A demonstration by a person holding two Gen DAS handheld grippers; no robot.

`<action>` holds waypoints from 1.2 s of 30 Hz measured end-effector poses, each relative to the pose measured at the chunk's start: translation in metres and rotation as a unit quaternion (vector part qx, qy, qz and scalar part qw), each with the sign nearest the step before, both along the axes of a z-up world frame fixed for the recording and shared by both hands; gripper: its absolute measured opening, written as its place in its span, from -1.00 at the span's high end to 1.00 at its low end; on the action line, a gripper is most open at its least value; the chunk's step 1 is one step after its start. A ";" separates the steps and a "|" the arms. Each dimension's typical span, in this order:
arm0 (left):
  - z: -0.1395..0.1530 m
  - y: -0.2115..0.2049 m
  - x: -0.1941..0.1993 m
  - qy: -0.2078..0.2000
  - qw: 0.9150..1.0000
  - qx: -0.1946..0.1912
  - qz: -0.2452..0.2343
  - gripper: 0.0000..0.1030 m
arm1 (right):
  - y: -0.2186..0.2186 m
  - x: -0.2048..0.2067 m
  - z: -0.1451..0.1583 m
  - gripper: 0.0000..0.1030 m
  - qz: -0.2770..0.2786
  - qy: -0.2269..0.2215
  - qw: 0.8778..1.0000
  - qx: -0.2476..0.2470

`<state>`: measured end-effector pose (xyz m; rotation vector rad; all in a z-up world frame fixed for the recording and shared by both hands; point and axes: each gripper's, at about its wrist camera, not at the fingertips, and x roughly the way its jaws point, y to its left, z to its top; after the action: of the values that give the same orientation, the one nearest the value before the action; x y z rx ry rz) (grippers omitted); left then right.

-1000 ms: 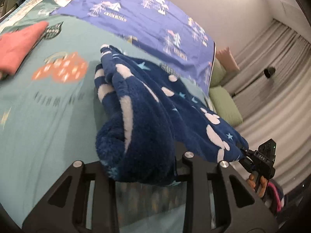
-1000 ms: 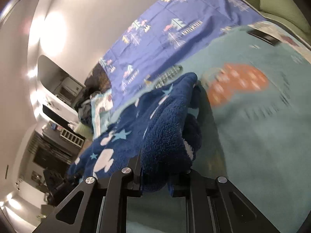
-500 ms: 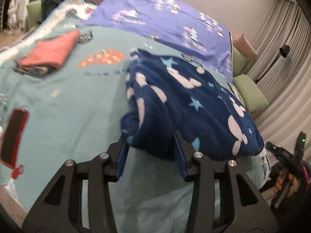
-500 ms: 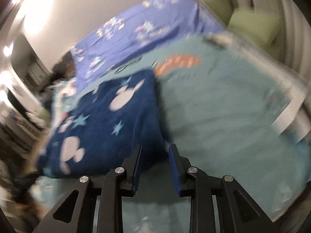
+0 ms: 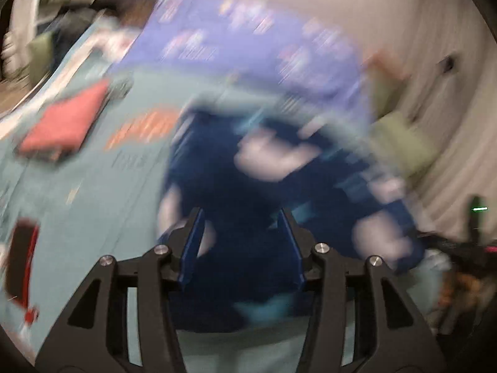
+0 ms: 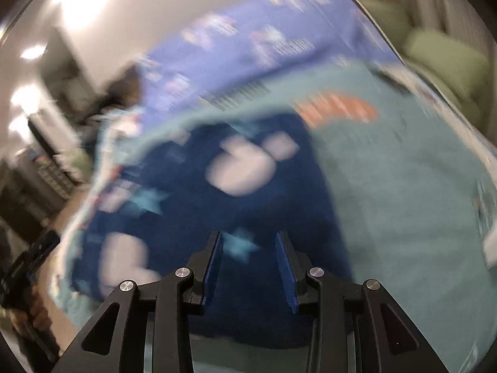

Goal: Fold small clothes

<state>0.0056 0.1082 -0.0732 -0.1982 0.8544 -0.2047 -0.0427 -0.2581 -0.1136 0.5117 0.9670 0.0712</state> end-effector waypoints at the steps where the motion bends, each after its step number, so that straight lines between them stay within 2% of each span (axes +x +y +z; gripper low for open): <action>1: -0.028 0.006 0.007 0.035 0.999 0.008 0.009 0.01 | -0.008 -0.006 -0.008 0.36 -0.004 -0.010 0.999 0.032; 2: -0.031 0.012 0.002 0.012 1.000 -0.014 0.011 0.01 | -0.014 -0.012 -0.011 0.37 -0.006 -0.022 0.998 0.054; 3: -0.028 0.017 -0.005 -0.002 1.000 -0.023 0.009 0.01 | -0.017 -0.017 -0.009 0.37 0.000 -0.021 0.998 0.052; 7: -0.002 0.013 -0.009 -0.011 1.000 -0.007 -0.004 0.01 | -0.011 -0.008 0.016 0.33 0.012 -0.015 1.000 -0.002; 10: 0.026 0.000 -0.006 -0.056 0.998 -0.009 -0.025 -0.04 | 0.002 0.011 0.035 0.24 0.027 -0.049 0.998 -0.029; 11: 0.033 -0.006 -0.002 -0.069 0.997 -0.016 -0.032 -0.14 | 0.008 0.019 0.041 0.20 0.029 -0.057 0.997 -0.041; 13: 0.037 -0.016 0.005 -0.079 0.996 -0.022 -0.039 -0.19 | 0.022 0.041 0.047 0.20 0.032 -0.064 0.995 -0.066; 16: 0.029 -0.034 0.025 -0.071 0.997 0.001 -0.043 -0.19 | 0.042 0.065 0.045 0.19 0.041 -0.065 0.992 -0.097; 18: 0.008 -0.040 0.043 -0.044 0.997 0.059 -0.013 -0.19 | 0.053 0.076 0.032 0.13 0.040 -0.046 0.989 -0.131; 20: -0.016 -0.039 0.052 -0.015 0.995 0.099 0.002 -0.26 | 0.056 0.079 0.015 0.03 0.044 -0.020 0.990 -0.131; 22: -0.026 -0.035 0.050 -0.036 0.994 0.108 0.000 -0.37 | 0.058 0.078 0.002 0.02 0.045 -0.018 0.991 -0.124; 25: -0.025 -0.040 0.046 -0.050 0.990 0.131 -0.009 -0.37 | 0.066 0.075 0.003 0.00 0.049 -0.034 0.985 -0.160; 30: -0.011 -0.035 0.052 -0.029 0.994 0.105 -0.003 -0.37 | 0.069 0.078 0.011 -0.02 0.042 -0.024 0.984 -0.169; 36: 0.017 -0.046 0.038 -0.067 0.994 0.079 -0.029 -0.37 | 0.071 0.076 0.023 -0.02 0.043 -0.025 0.985 -0.166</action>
<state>0.0436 0.0617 -0.0561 -0.0100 0.7401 -0.2019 0.0338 -0.1868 -0.0904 0.1602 0.9293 -0.0008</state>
